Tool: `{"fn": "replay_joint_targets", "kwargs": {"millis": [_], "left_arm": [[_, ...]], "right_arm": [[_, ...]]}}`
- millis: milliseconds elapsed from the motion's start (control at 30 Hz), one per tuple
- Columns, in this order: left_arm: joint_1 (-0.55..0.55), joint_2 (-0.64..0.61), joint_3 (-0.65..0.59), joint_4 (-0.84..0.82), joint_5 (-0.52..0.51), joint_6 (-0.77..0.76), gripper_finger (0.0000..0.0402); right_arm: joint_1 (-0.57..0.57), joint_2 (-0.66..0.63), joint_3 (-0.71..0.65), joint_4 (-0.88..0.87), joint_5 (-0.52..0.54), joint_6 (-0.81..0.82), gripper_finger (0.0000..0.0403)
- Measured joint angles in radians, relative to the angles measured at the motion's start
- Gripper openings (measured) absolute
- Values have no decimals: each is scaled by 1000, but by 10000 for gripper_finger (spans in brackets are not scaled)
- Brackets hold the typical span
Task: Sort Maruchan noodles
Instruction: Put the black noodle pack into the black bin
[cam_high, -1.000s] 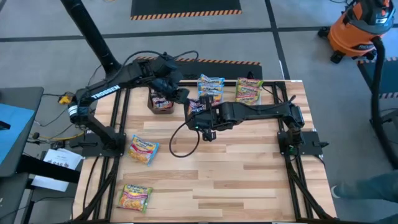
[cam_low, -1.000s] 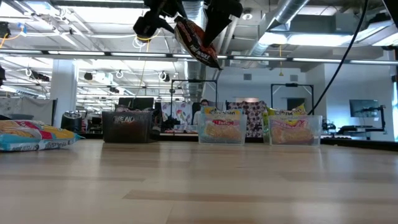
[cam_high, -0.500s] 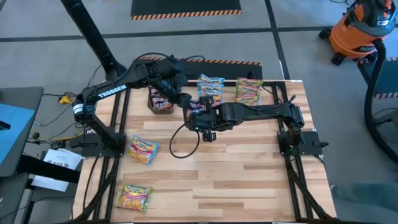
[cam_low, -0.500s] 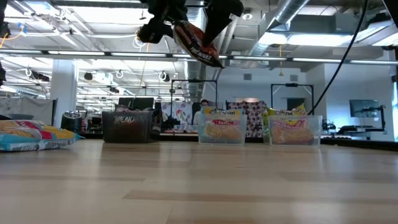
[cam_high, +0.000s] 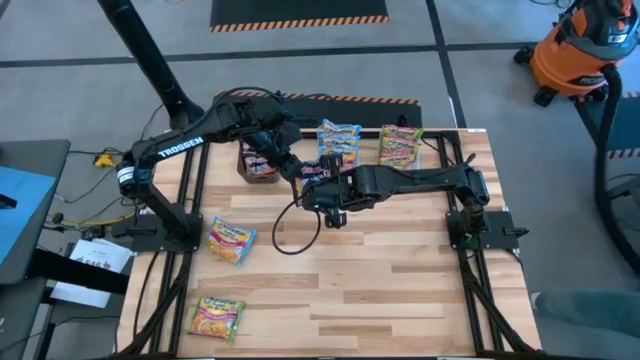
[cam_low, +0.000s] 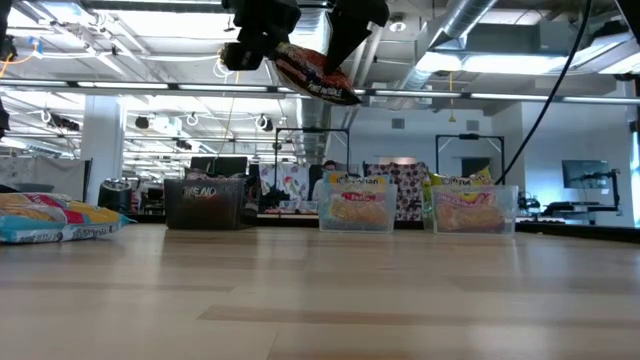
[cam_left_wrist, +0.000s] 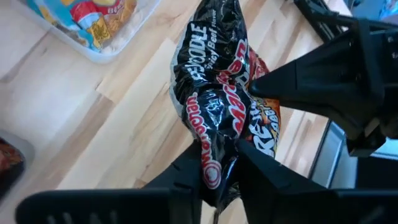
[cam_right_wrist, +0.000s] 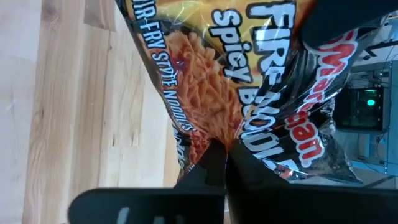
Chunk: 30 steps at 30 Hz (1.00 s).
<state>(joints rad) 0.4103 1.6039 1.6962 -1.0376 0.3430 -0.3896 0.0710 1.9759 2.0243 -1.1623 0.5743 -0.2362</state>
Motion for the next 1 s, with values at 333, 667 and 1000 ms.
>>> {"fn": "replay_joint_targets", "kwargs": {"millis": [333,667,1000], "left_arm": [[-2,0,0,-23,-21,134,50],[-5,0,0,-159,-253,349,48],[13,-25,0,-290,-271,439,48]], "right_arm": [[7,0,0,-1,0,54,76],[18,-13,0,-34,0,104,138],[46,-42,0,-159,2,244,136]]}}
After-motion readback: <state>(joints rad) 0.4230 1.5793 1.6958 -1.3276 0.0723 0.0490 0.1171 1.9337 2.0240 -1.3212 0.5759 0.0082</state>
